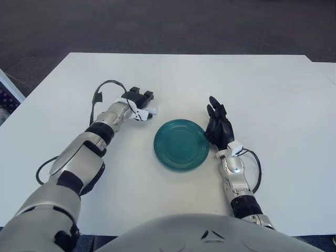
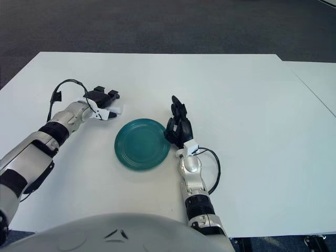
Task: Put the charger into the plate.
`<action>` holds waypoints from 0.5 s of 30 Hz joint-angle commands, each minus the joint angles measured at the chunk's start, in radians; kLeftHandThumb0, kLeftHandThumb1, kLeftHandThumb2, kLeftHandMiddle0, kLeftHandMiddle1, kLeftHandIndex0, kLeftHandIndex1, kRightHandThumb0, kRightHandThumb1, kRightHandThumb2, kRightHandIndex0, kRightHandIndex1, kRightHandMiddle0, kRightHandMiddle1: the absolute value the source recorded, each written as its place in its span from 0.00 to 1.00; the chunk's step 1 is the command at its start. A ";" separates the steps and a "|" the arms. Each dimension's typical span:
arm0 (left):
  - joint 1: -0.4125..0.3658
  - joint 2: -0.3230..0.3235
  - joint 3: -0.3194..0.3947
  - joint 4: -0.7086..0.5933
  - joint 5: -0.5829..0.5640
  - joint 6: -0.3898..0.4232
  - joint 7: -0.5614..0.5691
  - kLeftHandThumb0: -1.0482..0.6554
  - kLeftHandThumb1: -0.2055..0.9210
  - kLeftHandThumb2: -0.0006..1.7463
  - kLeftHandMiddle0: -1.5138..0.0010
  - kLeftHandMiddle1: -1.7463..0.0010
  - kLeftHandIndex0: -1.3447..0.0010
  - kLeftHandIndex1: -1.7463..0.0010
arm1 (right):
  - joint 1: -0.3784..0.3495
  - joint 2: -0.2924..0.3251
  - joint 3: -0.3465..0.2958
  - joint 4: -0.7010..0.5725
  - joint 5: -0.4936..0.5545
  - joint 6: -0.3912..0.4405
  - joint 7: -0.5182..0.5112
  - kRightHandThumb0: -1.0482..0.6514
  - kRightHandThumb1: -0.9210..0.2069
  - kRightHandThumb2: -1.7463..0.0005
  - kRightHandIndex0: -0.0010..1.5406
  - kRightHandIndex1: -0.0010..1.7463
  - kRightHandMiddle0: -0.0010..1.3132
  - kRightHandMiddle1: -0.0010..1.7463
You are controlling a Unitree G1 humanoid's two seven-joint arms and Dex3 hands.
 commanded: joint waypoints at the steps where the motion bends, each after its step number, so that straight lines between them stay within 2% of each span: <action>1: 0.038 -0.014 -0.049 0.078 0.042 0.016 0.008 0.00 1.00 0.45 1.00 0.01 0.87 0.40 | 0.158 0.030 -0.013 0.166 0.012 -0.010 -0.035 0.16 0.00 0.43 0.04 0.00 0.00 0.13; 9: 0.025 -0.017 -0.093 0.109 0.073 0.025 0.117 0.00 1.00 0.45 0.97 0.00 0.84 0.38 | 0.131 0.029 -0.023 0.203 0.034 -0.036 -0.044 0.15 0.00 0.42 0.05 0.00 0.00 0.14; 12: 0.021 -0.017 -0.109 0.125 0.086 0.030 0.157 0.00 1.00 0.45 0.92 0.00 0.82 0.35 | 0.143 0.021 -0.018 0.183 0.037 -0.015 -0.033 0.15 0.00 0.42 0.05 0.00 0.00 0.14; 15: 0.015 -0.018 -0.127 0.139 0.102 0.032 0.186 0.00 1.00 0.42 0.84 0.00 0.81 0.27 | 0.150 0.017 -0.016 0.174 0.033 0.001 -0.032 0.15 0.00 0.42 0.04 0.00 0.00 0.13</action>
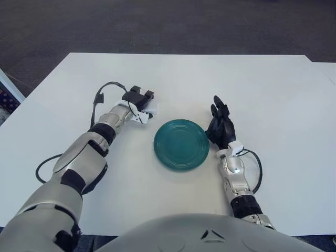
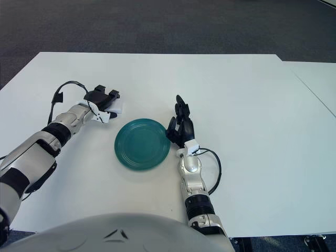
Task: Put the charger into the plate.
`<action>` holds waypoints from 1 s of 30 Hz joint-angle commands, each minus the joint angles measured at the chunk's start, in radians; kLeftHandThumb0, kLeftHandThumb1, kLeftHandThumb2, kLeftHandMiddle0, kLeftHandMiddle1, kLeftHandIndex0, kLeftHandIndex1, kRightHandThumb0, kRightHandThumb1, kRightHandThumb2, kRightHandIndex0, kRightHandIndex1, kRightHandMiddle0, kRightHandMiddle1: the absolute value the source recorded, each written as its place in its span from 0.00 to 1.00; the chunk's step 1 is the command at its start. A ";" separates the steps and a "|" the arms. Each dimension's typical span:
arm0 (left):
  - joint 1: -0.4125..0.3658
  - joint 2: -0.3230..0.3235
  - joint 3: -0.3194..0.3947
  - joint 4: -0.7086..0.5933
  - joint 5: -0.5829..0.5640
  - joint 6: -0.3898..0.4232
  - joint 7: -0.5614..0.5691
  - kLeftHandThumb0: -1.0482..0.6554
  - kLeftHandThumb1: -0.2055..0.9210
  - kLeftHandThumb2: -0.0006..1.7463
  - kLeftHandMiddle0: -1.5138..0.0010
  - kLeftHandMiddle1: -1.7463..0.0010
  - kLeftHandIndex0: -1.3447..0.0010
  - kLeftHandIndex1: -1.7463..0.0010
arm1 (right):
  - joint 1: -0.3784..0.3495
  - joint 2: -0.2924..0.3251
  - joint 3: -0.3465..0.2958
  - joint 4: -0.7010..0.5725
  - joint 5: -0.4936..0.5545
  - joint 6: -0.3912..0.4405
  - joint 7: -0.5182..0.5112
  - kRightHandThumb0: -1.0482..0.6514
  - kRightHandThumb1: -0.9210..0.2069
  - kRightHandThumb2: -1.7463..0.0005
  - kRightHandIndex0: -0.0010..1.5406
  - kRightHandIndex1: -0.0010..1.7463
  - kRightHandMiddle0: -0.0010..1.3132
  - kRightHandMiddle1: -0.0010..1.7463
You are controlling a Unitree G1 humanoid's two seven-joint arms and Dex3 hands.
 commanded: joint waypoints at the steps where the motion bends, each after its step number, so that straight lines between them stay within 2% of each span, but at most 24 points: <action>1: 0.022 0.000 -0.062 0.071 0.064 0.018 0.011 0.01 1.00 0.41 0.81 0.00 0.81 0.24 | 0.151 0.018 -0.014 0.171 0.026 0.007 -0.006 0.15 0.00 0.42 0.04 0.00 0.00 0.13; 2: 0.020 0.002 -0.073 0.077 0.074 0.016 0.022 0.05 1.00 0.39 0.76 0.00 0.80 0.16 | 0.151 0.019 -0.015 0.170 0.022 0.010 -0.012 0.15 0.00 0.42 0.04 0.00 0.00 0.13; 4: 0.014 0.002 -0.088 0.087 0.086 0.013 0.030 0.11 1.00 0.36 0.70 0.00 0.75 0.08 | 0.151 0.025 -0.014 0.178 0.007 0.004 -0.036 0.15 0.00 0.43 0.04 0.00 0.00 0.13; 6: 0.012 -0.002 -0.088 0.097 0.082 0.024 0.031 0.18 1.00 0.33 0.64 0.00 0.69 0.03 | 0.154 0.028 -0.011 0.176 0.002 -0.002 -0.047 0.15 0.00 0.43 0.04 0.00 0.00 0.14; 9: 0.009 -0.010 -0.083 0.107 0.070 0.038 0.041 0.23 1.00 0.31 0.60 0.00 0.65 0.01 | 0.151 0.025 -0.008 0.178 0.009 -0.004 -0.045 0.15 0.00 0.44 0.05 0.00 0.00 0.15; 12: 0.008 -0.016 -0.075 0.113 0.058 0.045 0.053 0.34 0.83 0.45 0.56 0.00 0.71 0.00 | 0.148 0.025 -0.008 0.180 0.015 -0.005 -0.045 0.15 0.00 0.44 0.05 0.00 0.00 0.15; 15: 0.008 -0.028 -0.057 0.120 0.040 0.061 0.074 0.37 0.77 0.50 0.50 0.00 0.71 0.00 | 0.142 0.032 -0.008 0.185 0.020 -0.020 -0.048 0.15 0.00 0.43 0.06 0.01 0.00 0.17; 25: 0.013 -0.019 -0.026 0.102 0.000 0.035 0.093 0.38 0.71 0.55 0.40 0.00 0.70 0.00 | 0.147 0.021 0.001 0.172 -0.005 -0.015 -0.067 0.14 0.00 0.42 0.06 0.00 0.00 0.17; 30: 0.008 0.008 0.034 0.043 -0.063 0.009 0.081 0.38 0.69 0.57 0.35 0.00 0.68 0.00 | 0.147 0.026 0.003 0.177 0.010 -0.032 -0.059 0.14 0.00 0.42 0.05 0.00 0.00 0.16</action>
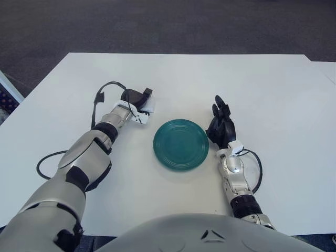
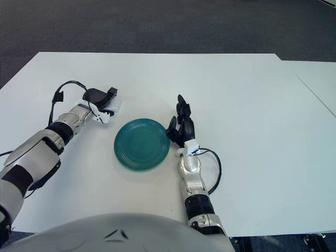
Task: Put the charger into the plate.
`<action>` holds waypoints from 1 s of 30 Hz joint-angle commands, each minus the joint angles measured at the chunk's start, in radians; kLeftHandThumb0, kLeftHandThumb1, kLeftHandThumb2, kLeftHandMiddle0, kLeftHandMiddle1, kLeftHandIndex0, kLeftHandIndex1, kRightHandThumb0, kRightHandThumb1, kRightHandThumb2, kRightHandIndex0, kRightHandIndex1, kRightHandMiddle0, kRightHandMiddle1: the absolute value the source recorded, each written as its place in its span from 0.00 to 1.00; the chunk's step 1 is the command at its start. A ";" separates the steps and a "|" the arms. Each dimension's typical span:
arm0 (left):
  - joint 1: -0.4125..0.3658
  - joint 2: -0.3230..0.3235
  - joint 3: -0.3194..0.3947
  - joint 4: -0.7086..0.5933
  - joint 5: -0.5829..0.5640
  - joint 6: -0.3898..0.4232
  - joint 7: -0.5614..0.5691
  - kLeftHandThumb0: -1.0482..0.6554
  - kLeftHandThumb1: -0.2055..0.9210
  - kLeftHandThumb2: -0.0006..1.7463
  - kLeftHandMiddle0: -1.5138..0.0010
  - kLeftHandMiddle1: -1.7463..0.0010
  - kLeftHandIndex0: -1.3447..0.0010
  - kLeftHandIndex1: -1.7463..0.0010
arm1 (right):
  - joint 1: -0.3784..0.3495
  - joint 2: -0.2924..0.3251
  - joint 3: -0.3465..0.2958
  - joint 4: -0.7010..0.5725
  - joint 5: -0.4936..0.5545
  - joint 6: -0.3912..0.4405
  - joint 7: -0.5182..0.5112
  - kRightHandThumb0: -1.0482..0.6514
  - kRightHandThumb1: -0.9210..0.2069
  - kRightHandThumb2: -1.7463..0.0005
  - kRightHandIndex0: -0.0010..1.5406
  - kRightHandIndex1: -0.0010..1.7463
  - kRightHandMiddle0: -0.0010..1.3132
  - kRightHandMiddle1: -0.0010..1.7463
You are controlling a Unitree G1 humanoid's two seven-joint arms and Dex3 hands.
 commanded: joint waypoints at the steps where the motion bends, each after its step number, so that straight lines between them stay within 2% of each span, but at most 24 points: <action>1: 0.031 0.039 0.052 -0.041 -0.051 -0.025 -0.029 0.38 0.68 0.57 0.35 0.00 0.68 0.00 | 0.149 0.028 -0.005 0.177 0.017 -0.035 -0.001 0.15 0.00 0.42 0.05 0.00 0.00 0.16; 4: 0.036 0.065 0.105 -0.124 -0.100 -0.030 -0.049 0.37 0.66 0.59 0.33 0.00 0.67 0.00 | 0.148 0.037 -0.005 0.181 0.033 -0.051 0.012 0.15 0.00 0.41 0.05 0.00 0.00 0.16; 9: 0.107 0.091 0.223 -0.367 -0.193 0.012 -0.098 0.37 0.63 0.61 0.32 0.00 0.66 0.00 | 0.144 0.066 -0.026 0.187 0.062 -0.057 -0.002 0.16 0.00 0.41 0.06 0.00 0.00 0.18; 15: 0.247 0.109 0.373 -0.760 -0.301 0.093 -0.193 0.37 0.63 0.62 0.33 0.00 0.65 0.00 | 0.154 0.063 -0.020 0.171 0.024 -0.054 -0.046 0.16 0.00 0.42 0.07 0.00 0.00 0.19; 19: 0.358 0.120 0.478 -1.131 -0.371 0.198 -0.314 0.37 0.62 0.62 0.33 0.00 0.65 0.00 | 0.178 0.060 -0.003 0.129 -0.001 -0.040 -0.065 0.16 0.00 0.42 0.06 0.00 0.00 0.18; 23: 0.383 0.133 0.507 -1.292 -0.379 0.255 -0.400 0.37 0.61 0.63 0.31 0.00 0.64 0.00 | 0.192 0.060 0.008 0.098 0.003 -0.014 -0.061 0.15 0.00 0.42 0.06 0.00 0.00 0.17; 30: 0.401 0.178 0.504 -1.391 -0.427 0.100 -0.452 0.37 0.59 0.65 0.30 0.00 0.63 0.00 | 0.206 0.058 0.016 0.054 0.024 0.069 -0.045 0.15 0.00 0.44 0.06 0.00 0.00 0.16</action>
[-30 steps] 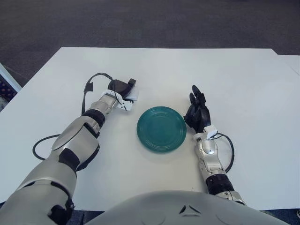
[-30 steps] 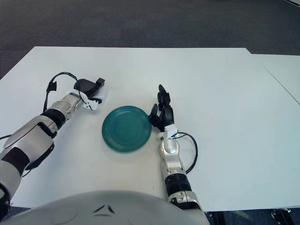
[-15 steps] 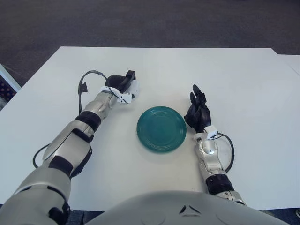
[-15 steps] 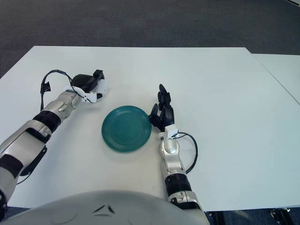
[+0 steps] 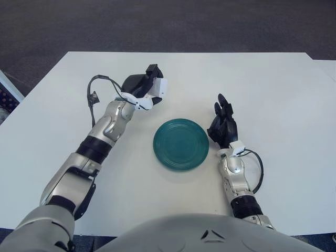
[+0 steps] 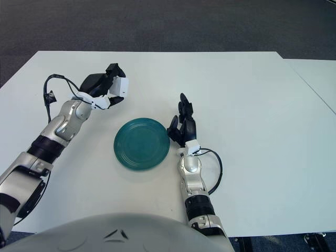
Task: Put the charger into the plate.
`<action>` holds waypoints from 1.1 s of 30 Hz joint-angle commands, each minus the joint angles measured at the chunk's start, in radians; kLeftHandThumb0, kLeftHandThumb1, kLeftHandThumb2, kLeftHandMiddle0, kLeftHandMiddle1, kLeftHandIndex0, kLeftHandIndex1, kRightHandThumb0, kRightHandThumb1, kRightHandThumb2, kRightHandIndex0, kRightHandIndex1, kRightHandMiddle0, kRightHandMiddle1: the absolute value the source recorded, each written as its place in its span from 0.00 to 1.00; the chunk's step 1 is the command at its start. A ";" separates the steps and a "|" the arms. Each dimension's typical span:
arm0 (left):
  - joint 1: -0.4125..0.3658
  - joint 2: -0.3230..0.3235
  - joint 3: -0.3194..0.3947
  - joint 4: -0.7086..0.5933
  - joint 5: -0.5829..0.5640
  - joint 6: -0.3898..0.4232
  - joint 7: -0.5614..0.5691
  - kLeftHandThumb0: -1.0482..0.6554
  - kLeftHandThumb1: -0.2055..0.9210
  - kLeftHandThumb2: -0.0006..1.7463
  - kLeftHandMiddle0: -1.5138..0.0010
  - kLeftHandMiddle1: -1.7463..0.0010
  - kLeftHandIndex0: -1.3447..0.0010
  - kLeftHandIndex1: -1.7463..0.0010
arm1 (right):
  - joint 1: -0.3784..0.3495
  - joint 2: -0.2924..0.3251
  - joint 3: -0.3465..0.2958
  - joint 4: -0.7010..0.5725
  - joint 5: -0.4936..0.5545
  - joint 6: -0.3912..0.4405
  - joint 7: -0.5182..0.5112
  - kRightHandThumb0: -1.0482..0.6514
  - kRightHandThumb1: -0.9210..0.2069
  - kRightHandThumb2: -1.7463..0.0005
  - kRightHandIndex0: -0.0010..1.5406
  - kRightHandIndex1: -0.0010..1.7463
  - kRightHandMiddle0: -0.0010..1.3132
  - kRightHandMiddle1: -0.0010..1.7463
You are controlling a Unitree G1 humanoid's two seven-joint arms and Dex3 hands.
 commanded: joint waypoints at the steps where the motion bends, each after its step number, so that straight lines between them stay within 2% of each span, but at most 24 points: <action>1: 0.077 0.092 0.103 -0.369 -0.094 -0.033 -0.150 0.37 0.58 0.65 0.30 0.00 0.63 0.00 | 0.195 0.059 0.004 0.086 0.027 0.077 -0.018 0.15 0.00 0.44 0.06 0.00 0.00 0.16; 3: 0.099 0.094 0.086 -0.395 -0.082 -0.043 -0.168 0.36 0.57 0.66 0.30 0.00 0.62 0.00 | 0.197 0.060 0.006 0.080 0.028 0.085 -0.018 0.16 0.00 0.44 0.06 0.00 0.00 0.16; 7: 0.169 0.091 -0.007 -0.491 -0.007 -0.058 -0.219 0.36 0.54 0.69 0.28 0.00 0.60 0.00 | 0.203 0.061 0.012 0.066 0.030 0.097 -0.016 0.16 0.00 0.44 0.06 0.00 0.00 0.16; 10: 0.199 0.088 -0.051 -0.531 0.022 -0.068 -0.251 0.35 0.51 0.71 0.28 0.00 0.58 0.00 | 0.208 0.063 0.017 0.053 0.036 0.106 -0.014 0.17 0.00 0.45 0.05 0.00 0.00 0.16; 15: 0.217 0.097 -0.089 -0.563 0.056 -0.105 -0.310 0.34 0.47 0.75 0.27 0.00 0.55 0.00 | 0.216 0.069 0.019 0.037 0.058 0.121 -0.007 0.16 0.00 0.45 0.05 0.00 0.00 0.16; 20: 0.238 0.111 -0.119 -0.635 0.092 -0.096 -0.439 0.33 0.44 0.77 0.27 0.00 0.53 0.00 | 0.217 0.070 0.009 0.031 0.084 0.169 -0.001 0.16 0.00 0.46 0.04 0.00 0.00 0.16; 23: 0.250 0.105 -0.120 -0.654 0.106 -0.098 -0.471 0.33 0.43 0.78 0.28 0.00 0.53 0.00 | 0.219 0.067 0.014 0.028 0.085 0.176 -0.005 0.16 0.00 0.46 0.04 0.00 0.00 0.17; 25: 0.250 0.114 -0.140 -0.651 0.104 -0.121 -0.511 0.33 0.43 0.78 0.29 0.00 0.52 0.00 | 0.215 0.058 0.033 0.043 0.041 0.151 -0.027 0.16 0.00 0.46 0.05 0.00 0.00 0.17; 28: 0.249 0.119 -0.174 -0.630 0.094 -0.146 -0.568 0.33 0.41 0.79 0.33 0.00 0.52 0.00 | 0.204 0.044 0.061 0.067 -0.024 0.103 -0.054 0.17 0.00 0.45 0.09 0.01 0.00 0.23; 33: 0.236 0.116 -0.215 -0.606 0.102 -0.170 -0.638 0.33 0.44 0.77 0.37 0.00 0.53 0.00 | 0.182 0.048 0.070 0.090 -0.017 0.070 -0.046 0.18 0.00 0.42 0.11 0.01 0.00 0.26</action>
